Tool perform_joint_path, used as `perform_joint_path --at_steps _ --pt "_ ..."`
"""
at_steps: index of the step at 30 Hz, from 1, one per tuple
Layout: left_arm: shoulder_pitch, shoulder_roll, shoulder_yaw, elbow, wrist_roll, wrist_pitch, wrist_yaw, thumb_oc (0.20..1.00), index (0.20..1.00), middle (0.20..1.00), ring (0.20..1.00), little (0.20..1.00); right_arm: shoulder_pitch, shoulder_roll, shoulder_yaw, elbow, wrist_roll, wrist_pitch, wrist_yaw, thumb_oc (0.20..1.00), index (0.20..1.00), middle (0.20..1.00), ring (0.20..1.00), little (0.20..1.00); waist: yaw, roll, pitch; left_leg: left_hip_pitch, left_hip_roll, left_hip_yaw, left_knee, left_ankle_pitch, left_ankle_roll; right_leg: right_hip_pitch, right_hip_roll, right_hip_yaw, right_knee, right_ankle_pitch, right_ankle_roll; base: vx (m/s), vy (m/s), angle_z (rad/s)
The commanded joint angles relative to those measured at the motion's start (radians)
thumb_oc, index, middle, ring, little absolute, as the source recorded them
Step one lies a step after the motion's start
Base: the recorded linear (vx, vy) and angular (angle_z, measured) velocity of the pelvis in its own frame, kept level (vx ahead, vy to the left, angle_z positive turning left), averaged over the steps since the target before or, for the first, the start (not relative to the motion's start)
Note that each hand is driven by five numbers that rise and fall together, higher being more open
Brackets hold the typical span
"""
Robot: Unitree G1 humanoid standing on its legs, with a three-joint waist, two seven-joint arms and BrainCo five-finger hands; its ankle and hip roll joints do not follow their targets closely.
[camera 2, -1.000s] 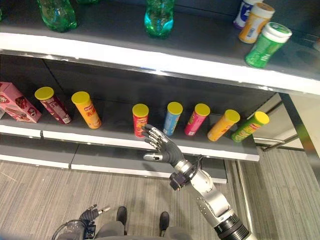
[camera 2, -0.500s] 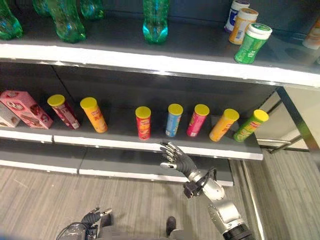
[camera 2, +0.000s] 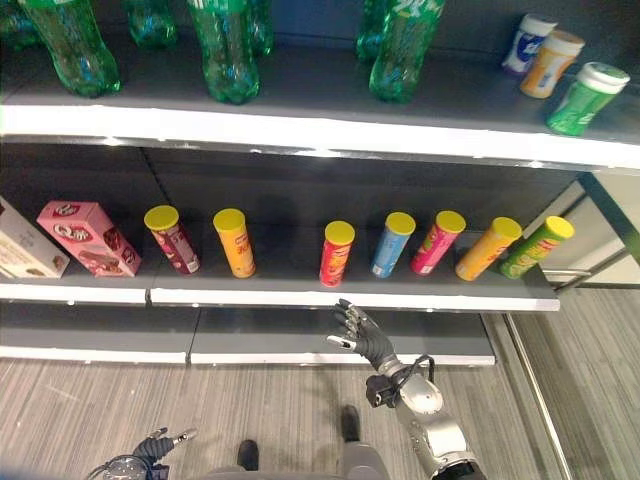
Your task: Put the goods on the table back onto the shelves and tidy them up.
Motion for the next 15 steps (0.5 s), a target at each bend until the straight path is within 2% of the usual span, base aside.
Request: perform_joint_path --at_steps 1,4,10,11,12,15 --pt "-0.047 -0.059 0.009 -0.027 0.003 -0.021 -0.001 1.000 1.000 1.000 1.000 1.000 -0.059 -0.046 -0.052 -0.121 -0.016 -0.043 -0.011 1.000 1.000 1.000 1.000 1.000 0.011 0.038 0.053 0.011 0.074 -0.071 0.007 -0.091 -0.008 0.028 0.013 -0.016 -0.038 0.017 -0.056 0.02 -0.083 0.23" --pt "-0.058 -0.075 -0.006 -0.038 0.010 -0.022 -0.004 1.000 1.000 1.000 1.000 1.000 -0.058 -0.064 -0.059 -0.133 -0.033 -0.046 -0.021 1.000 1.000 1.000 1.000 1.000 0.011 0.034 0.084 0.006 0.081 -0.076 0.007 -0.079 -0.012 0.042 0.012 -0.024 -0.036 0.022 -0.052 0.01 -0.074 0.06" --pt "-0.082 -0.079 -0.019 -0.088 0.013 -0.019 -0.008 1.000 1.000 1.000 1.000 1.000 -0.076 -0.081 -0.069 -0.130 -0.072 -0.050 -0.046 1.000 1.000 1.000 1.000 1.000 0.007 0.046 0.157 0.009 0.096 -0.073 0.007 -0.063 -0.021 0.046 0.007 -0.031 -0.017 0.027 -0.045 -0.01 -0.026 0.06" --pt "-0.098 -0.077 -0.026 -0.109 0.011 -0.019 -0.006 1.000 1.000 1.000 1.000 1.000 -0.096 -0.094 -0.068 -0.136 -0.094 -0.051 -0.060 1.000 1.000 1.000 1.000 1.000 0.006 0.054 0.192 0.004 0.102 -0.070 0.007 -0.054 -0.026 0.037 0.002 -0.033 -0.006 0.029 -0.043 -0.03 -0.014 0.04" --pt "-0.099 -0.077 -0.026 -0.109 0.011 -0.018 -0.006 1.000 1.000 1.000 1.000 1.000 -0.096 -0.094 -0.068 -0.136 -0.094 -0.050 -0.060 1.000 1.000 1.000 1.000 1.000 0.006 0.054 0.193 0.004 0.102 -0.070 0.007 -0.054 -0.026 0.037 0.002 -0.033 -0.005 0.028 -0.043 -0.07 -0.029 0.05" --pt "-0.109 -0.074 -0.023 -0.144 0.010 -0.019 -0.006 1.000 1.000 1.000 1.000 1.000 -0.136 -0.117 -0.077 -0.141 -0.129 -0.053 -0.091 1.000 1.000 1.000 1.000 1.000 0.003 0.067 0.262 -0.003 0.108 -0.067 0.007 -0.038 -0.032 0.019 -0.005 -0.029 0.014 0.033 -0.042 -0.05 -0.024 0.07"
